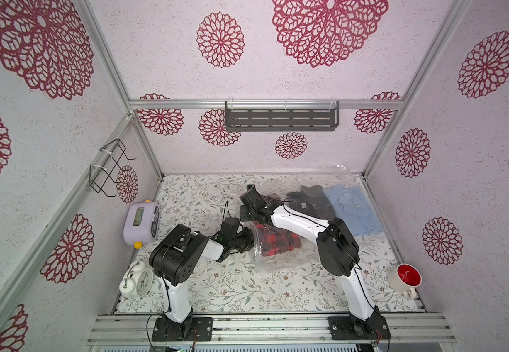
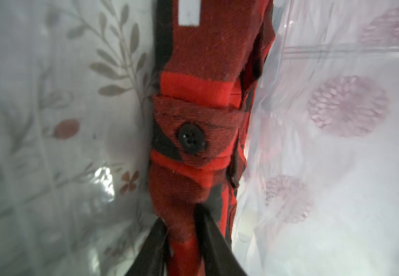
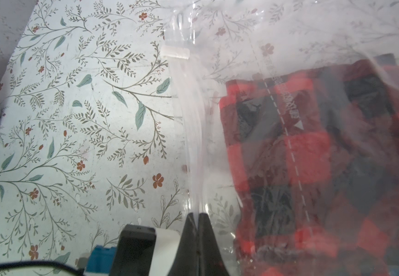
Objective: Place the folded shirt into the vacuum bag
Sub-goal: Place the shirt in the vacuum bag.
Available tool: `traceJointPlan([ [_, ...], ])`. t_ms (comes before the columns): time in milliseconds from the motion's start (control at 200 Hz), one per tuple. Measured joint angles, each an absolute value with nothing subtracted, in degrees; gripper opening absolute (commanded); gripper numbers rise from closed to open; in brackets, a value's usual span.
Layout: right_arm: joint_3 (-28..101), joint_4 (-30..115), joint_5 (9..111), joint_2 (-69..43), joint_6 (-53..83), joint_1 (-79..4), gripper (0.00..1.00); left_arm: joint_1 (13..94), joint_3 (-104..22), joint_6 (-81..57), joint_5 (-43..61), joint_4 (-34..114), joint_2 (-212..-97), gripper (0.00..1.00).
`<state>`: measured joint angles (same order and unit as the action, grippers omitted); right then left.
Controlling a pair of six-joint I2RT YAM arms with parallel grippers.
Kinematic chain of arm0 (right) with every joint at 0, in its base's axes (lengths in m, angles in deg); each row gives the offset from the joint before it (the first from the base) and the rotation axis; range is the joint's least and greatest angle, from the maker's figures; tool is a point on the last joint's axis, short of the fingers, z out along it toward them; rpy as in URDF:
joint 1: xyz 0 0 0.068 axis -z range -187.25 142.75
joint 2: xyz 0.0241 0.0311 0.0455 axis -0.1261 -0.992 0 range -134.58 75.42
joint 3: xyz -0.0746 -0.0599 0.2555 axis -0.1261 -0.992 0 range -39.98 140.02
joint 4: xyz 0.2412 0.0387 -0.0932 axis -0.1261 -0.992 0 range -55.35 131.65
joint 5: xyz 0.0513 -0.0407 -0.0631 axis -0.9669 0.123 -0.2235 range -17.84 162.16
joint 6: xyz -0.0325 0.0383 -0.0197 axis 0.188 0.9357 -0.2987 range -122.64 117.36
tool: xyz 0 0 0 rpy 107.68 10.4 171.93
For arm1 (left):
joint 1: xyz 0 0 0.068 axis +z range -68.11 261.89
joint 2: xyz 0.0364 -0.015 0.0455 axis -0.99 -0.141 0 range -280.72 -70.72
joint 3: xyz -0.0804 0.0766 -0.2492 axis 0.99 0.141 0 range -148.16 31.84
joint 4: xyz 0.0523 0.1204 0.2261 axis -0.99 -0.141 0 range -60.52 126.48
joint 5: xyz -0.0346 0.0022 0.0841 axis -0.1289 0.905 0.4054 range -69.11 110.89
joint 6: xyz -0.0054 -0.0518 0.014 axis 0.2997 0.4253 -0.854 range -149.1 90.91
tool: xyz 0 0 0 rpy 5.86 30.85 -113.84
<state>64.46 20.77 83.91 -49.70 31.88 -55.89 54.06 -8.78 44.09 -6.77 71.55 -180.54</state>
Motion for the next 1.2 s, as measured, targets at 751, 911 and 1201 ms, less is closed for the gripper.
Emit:
traceJointPlan([
  [751, 62.1, 21.3, 84.3, -46.8, 31.9, -55.6, 0.00, 57.9, -0.1, 43.6, -5.1, 74.6, -173.2, 0.49],
  [911, 61.4, 21.5, 83.9, -46.3, 31.7, -55.6, 0.00, 62.7, 4.6, 40.6, -4.0, 68.0, -165.7, 0.52],
  [1201, 60.3, 21.1, 83.9, -43.0, 30.8, -55.5, 0.00, 73.7, -0.6, 32.3, -4.3, 54.5, -159.7, 0.58],
])
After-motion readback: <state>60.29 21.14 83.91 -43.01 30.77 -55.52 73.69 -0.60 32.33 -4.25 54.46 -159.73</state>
